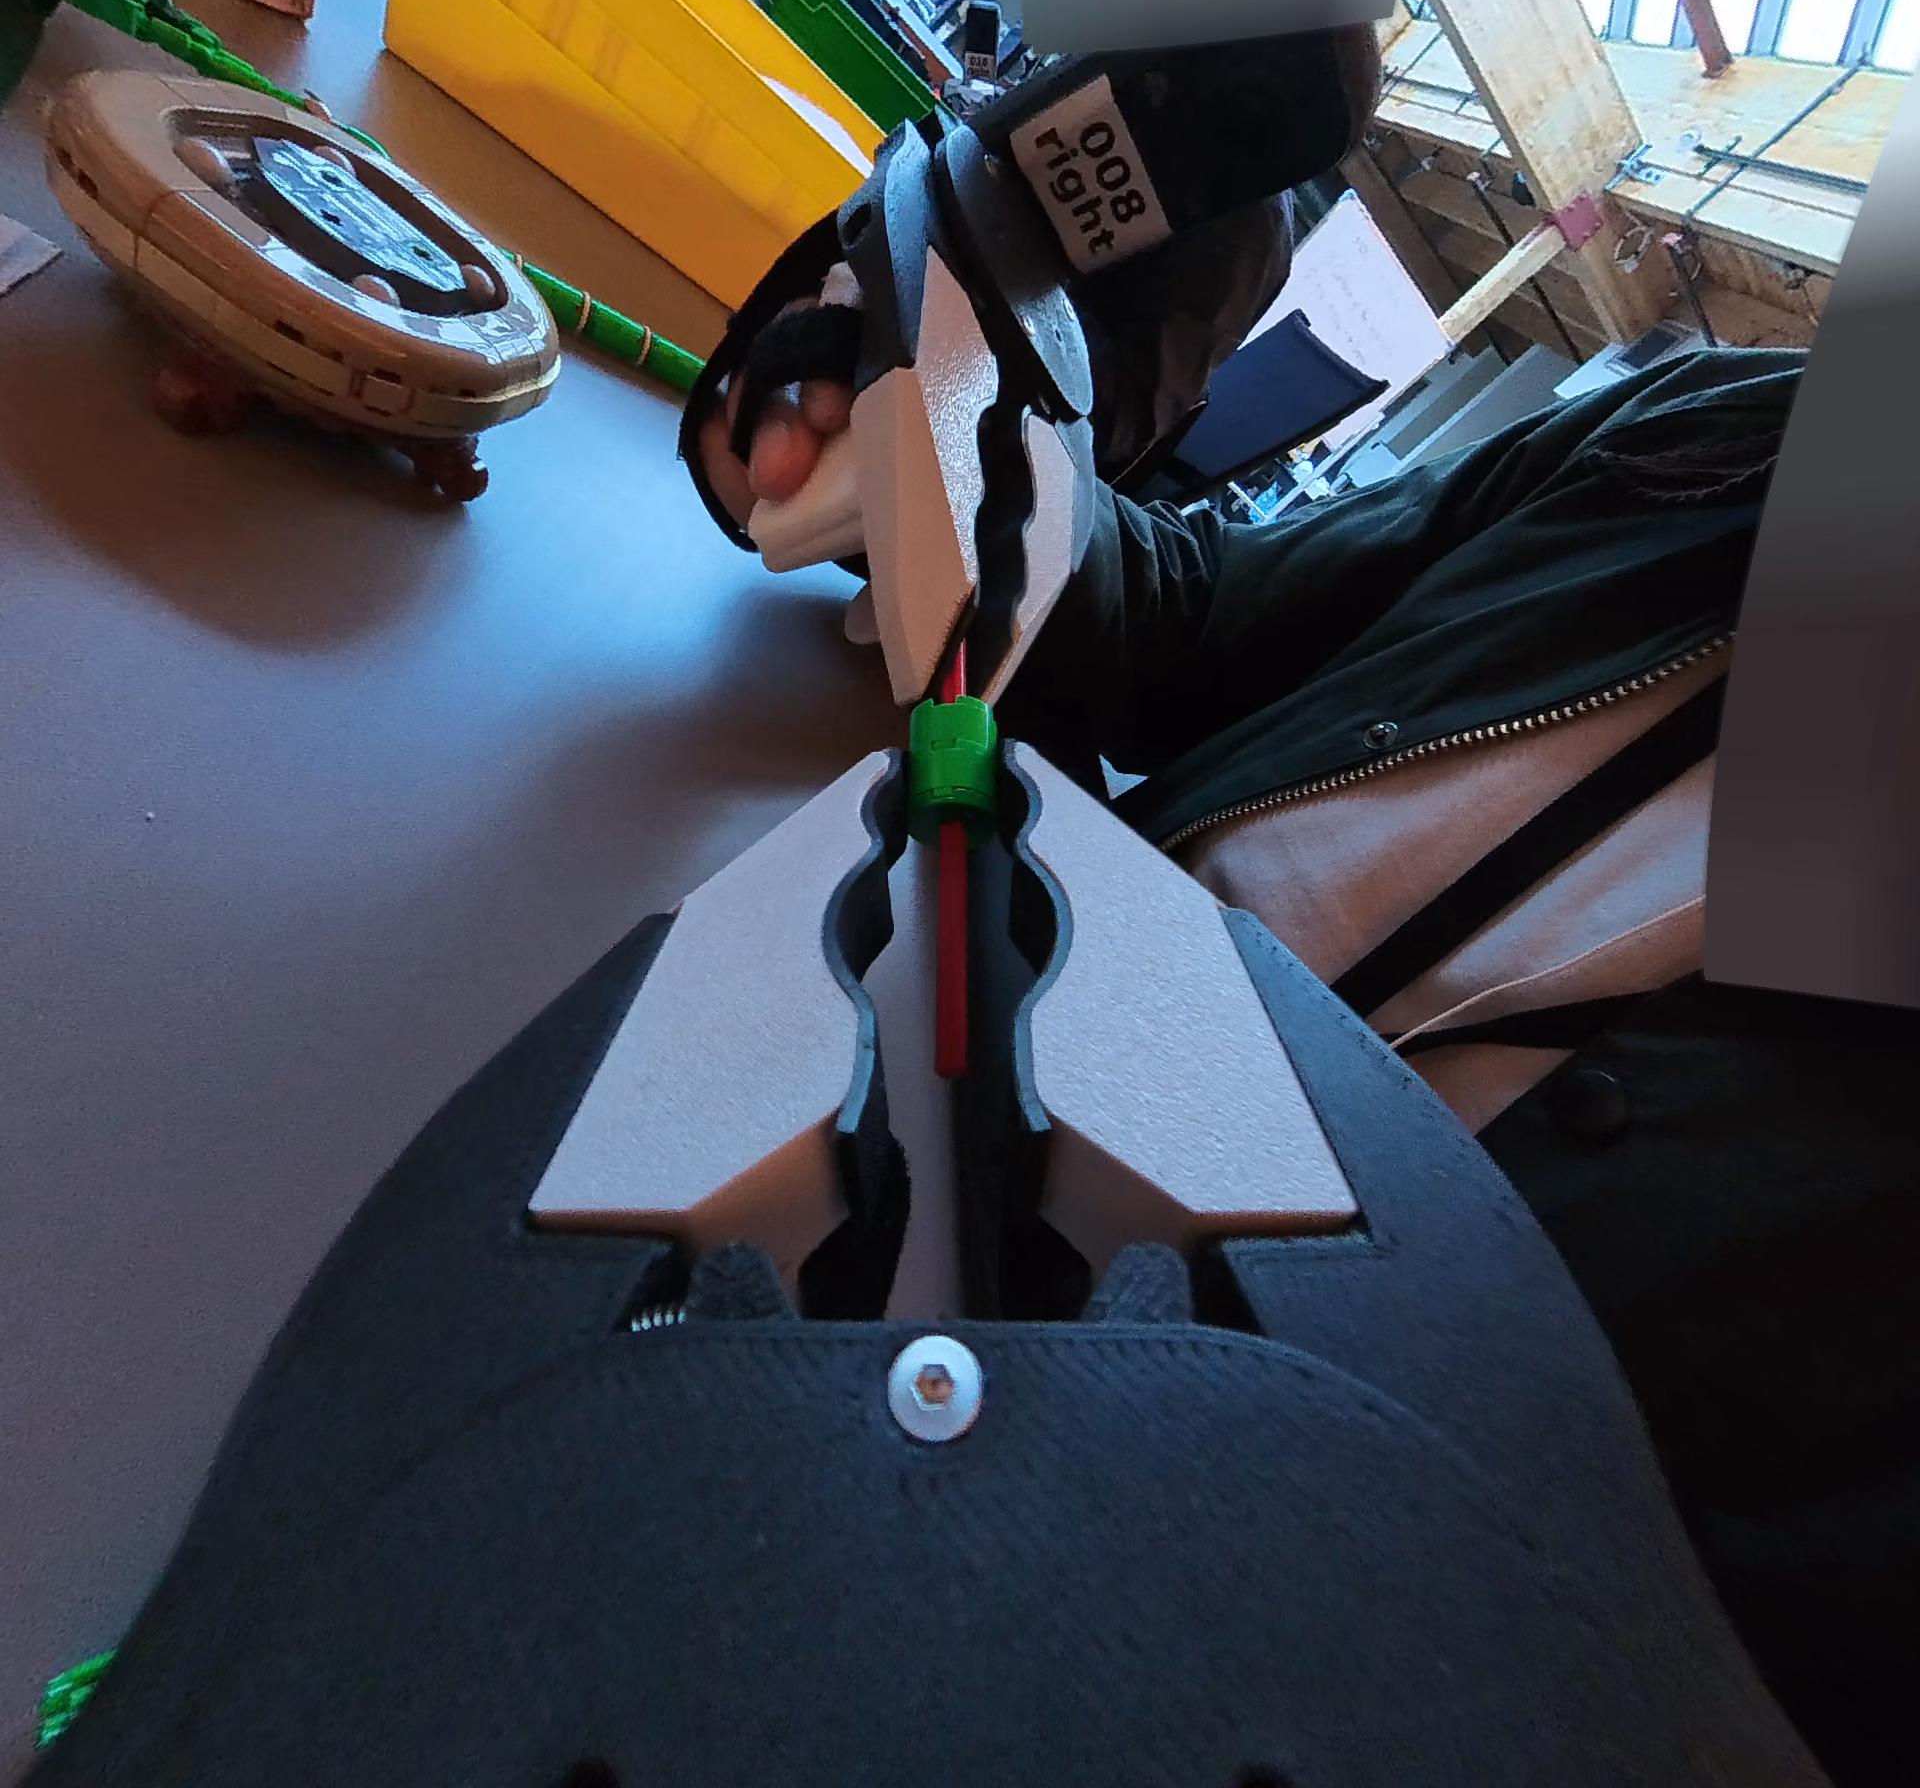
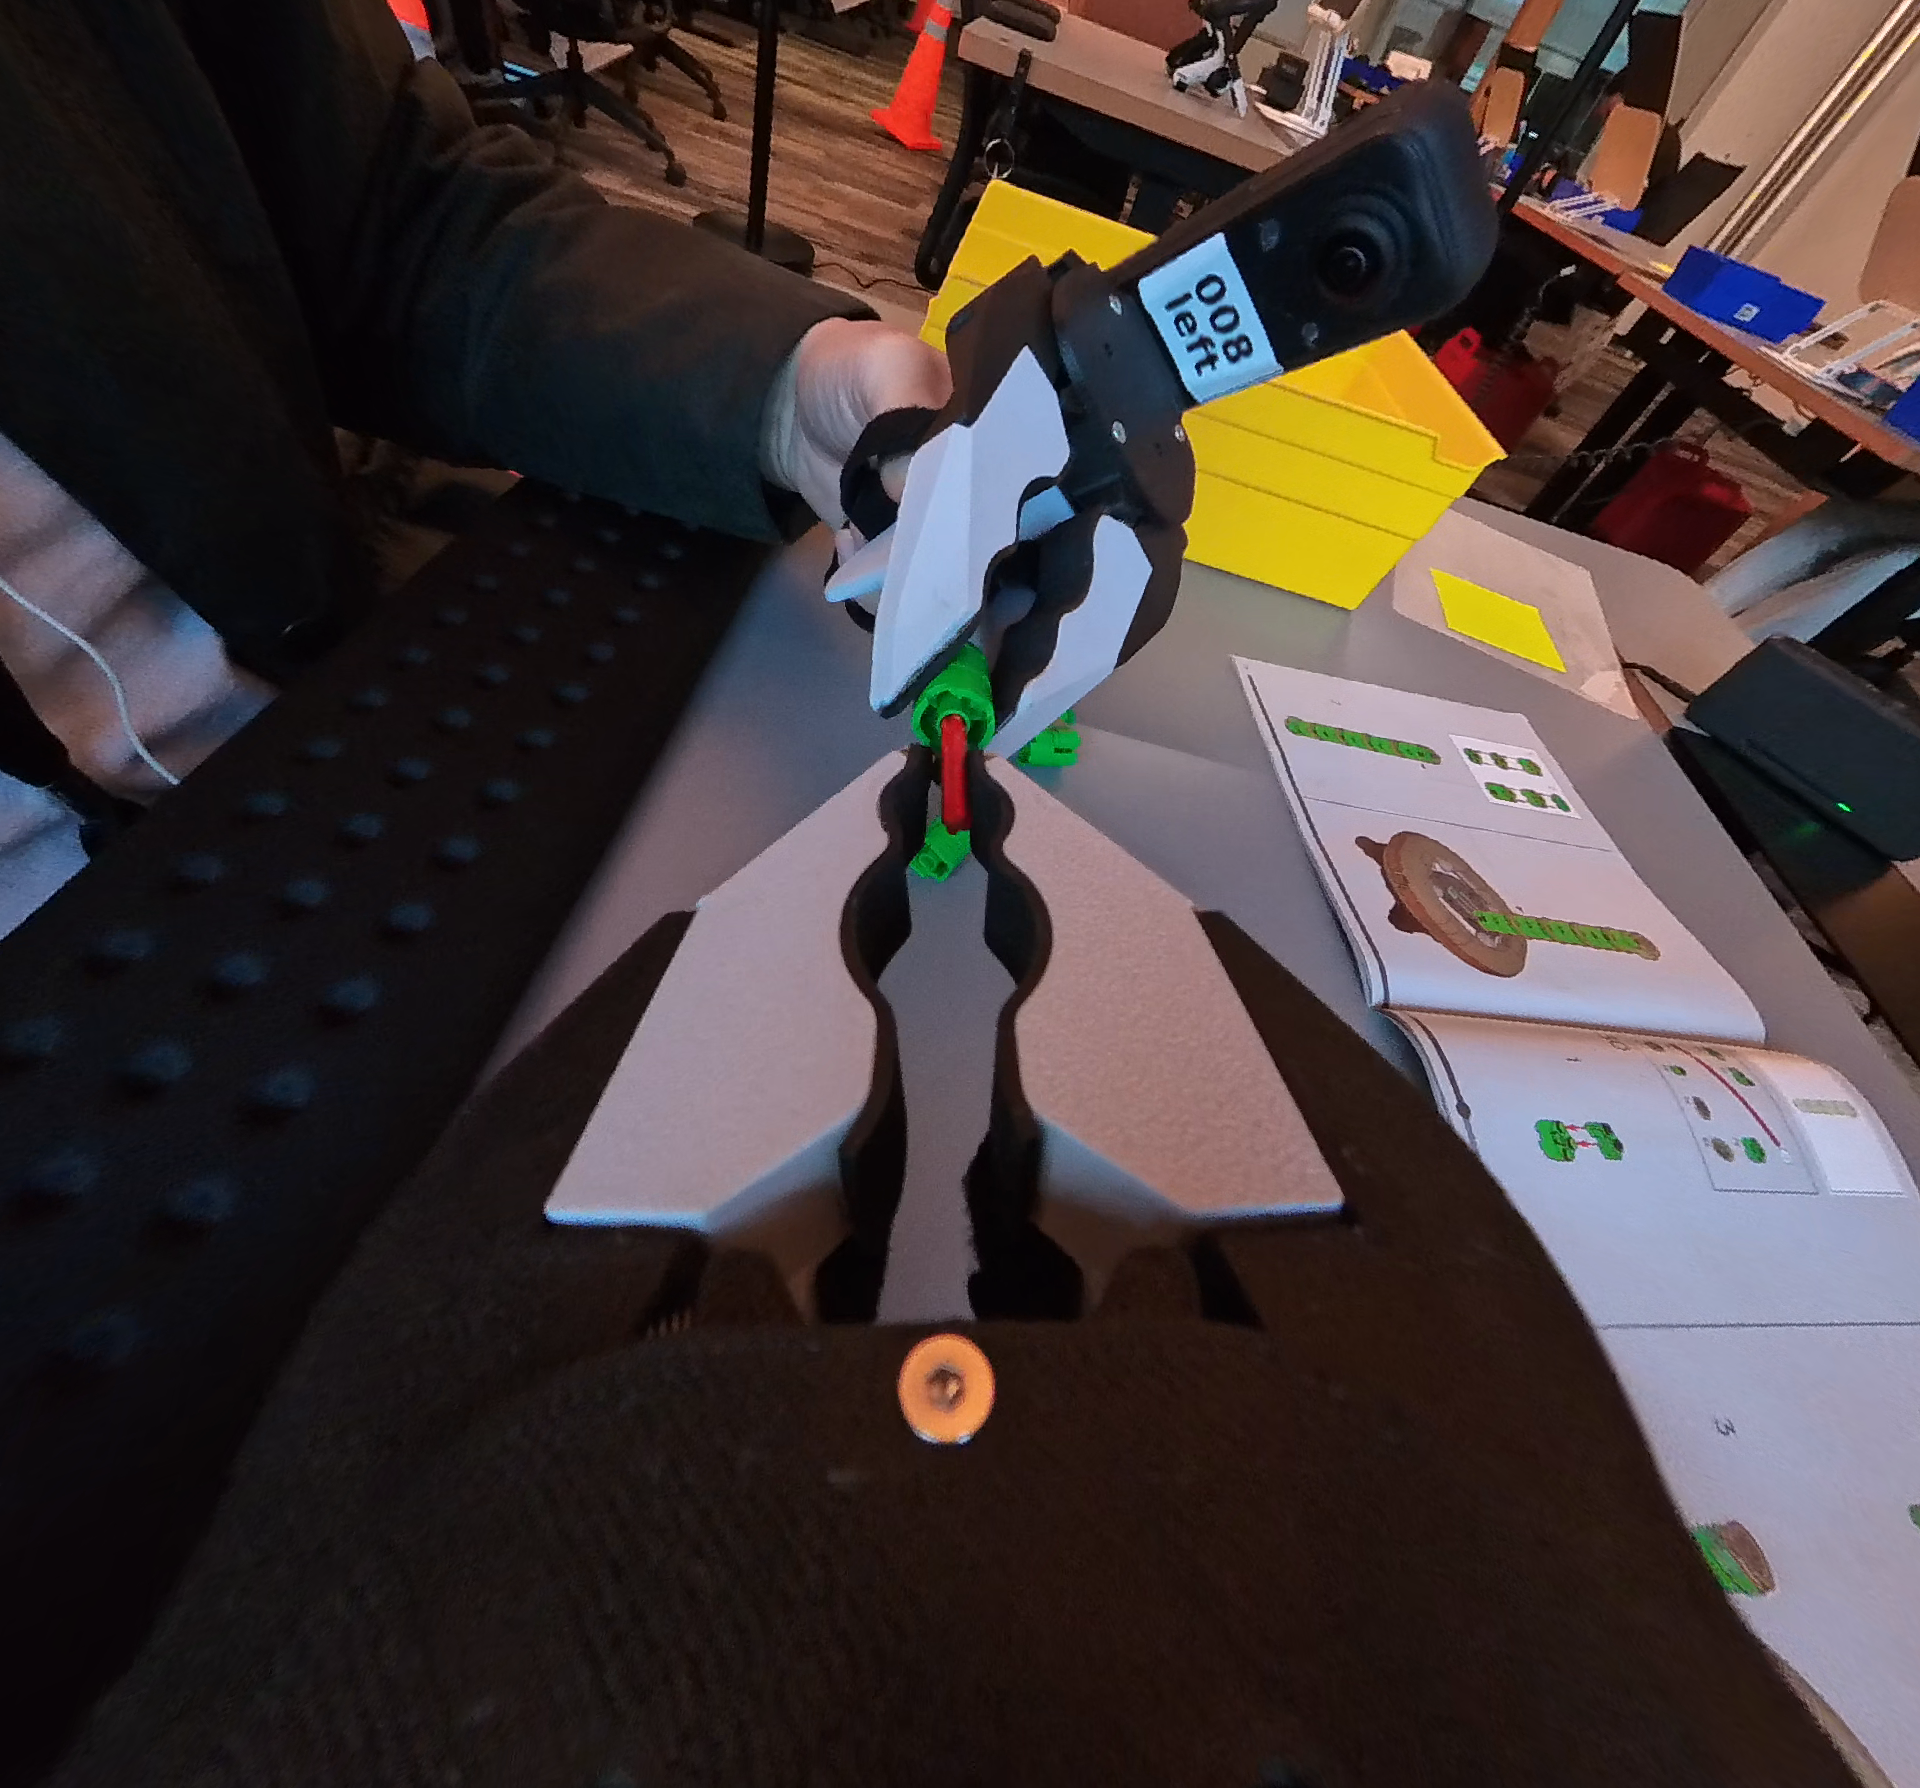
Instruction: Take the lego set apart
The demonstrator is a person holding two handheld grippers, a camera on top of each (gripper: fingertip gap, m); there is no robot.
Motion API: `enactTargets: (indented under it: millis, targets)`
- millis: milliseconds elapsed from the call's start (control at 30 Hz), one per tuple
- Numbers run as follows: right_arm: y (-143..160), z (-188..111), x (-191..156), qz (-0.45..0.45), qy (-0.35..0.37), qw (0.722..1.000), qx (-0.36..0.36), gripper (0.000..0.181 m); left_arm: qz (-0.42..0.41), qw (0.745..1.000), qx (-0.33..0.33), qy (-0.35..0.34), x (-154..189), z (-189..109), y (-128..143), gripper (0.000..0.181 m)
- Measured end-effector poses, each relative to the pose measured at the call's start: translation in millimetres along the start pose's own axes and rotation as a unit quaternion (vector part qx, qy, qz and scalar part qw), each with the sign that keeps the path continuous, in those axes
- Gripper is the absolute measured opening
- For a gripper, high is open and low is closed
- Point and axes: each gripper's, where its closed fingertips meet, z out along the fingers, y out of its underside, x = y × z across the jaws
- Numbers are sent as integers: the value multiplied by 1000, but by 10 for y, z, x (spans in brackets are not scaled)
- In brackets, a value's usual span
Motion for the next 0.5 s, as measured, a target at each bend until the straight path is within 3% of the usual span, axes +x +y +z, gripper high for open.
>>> enactTargets:
  millis: [433,500]
  targets:
    - [-95,3,-31,8,-3,1000,11,2,-13,999,16,34,80,11,-35,15]
    - [-93,14,-73,9,-15,1000,8,2,-24,999,37,28,39,-7,-94,27]
